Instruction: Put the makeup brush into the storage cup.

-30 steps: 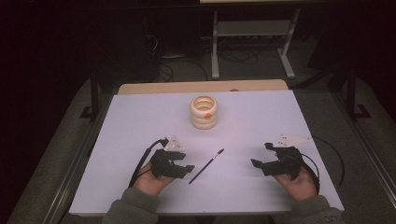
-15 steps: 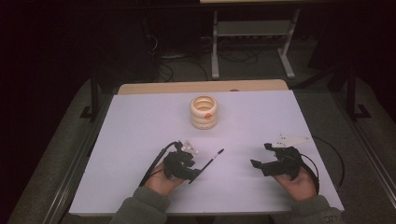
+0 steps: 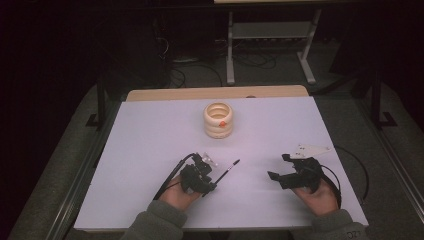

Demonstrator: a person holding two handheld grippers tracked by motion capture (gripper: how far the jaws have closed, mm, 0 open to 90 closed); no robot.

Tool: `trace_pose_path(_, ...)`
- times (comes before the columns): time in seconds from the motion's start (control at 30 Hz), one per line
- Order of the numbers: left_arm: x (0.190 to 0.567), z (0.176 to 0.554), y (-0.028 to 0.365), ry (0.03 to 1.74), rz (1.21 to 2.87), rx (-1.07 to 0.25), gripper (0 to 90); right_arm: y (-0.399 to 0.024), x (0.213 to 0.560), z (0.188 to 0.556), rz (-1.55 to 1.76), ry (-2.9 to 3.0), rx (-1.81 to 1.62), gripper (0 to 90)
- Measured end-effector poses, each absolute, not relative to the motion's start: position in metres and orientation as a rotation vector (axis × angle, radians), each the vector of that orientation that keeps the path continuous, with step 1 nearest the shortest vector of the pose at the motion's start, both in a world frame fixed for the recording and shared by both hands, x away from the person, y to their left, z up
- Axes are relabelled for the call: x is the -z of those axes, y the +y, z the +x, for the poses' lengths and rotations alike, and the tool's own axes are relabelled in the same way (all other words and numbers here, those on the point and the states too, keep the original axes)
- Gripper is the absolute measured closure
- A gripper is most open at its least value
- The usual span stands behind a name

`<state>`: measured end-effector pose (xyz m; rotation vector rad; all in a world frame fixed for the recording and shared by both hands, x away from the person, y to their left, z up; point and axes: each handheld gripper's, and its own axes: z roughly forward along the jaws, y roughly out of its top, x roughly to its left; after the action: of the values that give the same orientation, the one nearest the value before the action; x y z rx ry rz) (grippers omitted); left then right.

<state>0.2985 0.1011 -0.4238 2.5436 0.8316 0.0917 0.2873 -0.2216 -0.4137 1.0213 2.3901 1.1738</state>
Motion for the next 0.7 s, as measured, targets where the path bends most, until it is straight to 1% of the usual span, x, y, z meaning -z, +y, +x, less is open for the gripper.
trace_pose_path(0.13, 0.423, 0.296, 0.093, 0.898, 2.567, -0.143, 70.8, -0.221, 0.414, 0.287, 1.015, 2.396, -1.172, 17.5)
trace_pose_path(0.17, 0.422, 0.295, 0.091, 0.909, 2.577, -0.159, 73.8, -0.221, 0.414, 0.287, 1.016, 2.396, -1.172, 17.6)
trace_pose_path(0.23, 0.422, 0.296, 0.087, 0.946, 2.593, -0.165, 75.4, -0.221, 0.414, 0.287, 1.017, 2.395, -1.172, 17.6)
trace_pose_path(0.4, 0.420, 0.299, 0.084, 0.952, 2.628, -0.176, 85.4, -0.221, 0.414, 0.287, 1.018, 2.395, -1.176, 17.6)
trace_pose_path(0.7, 0.420, 0.300, 0.087, 0.925, 2.624, -0.155, 86.0, -0.219, 0.414, 0.287, 1.009, 2.401, -1.171, 17.7)
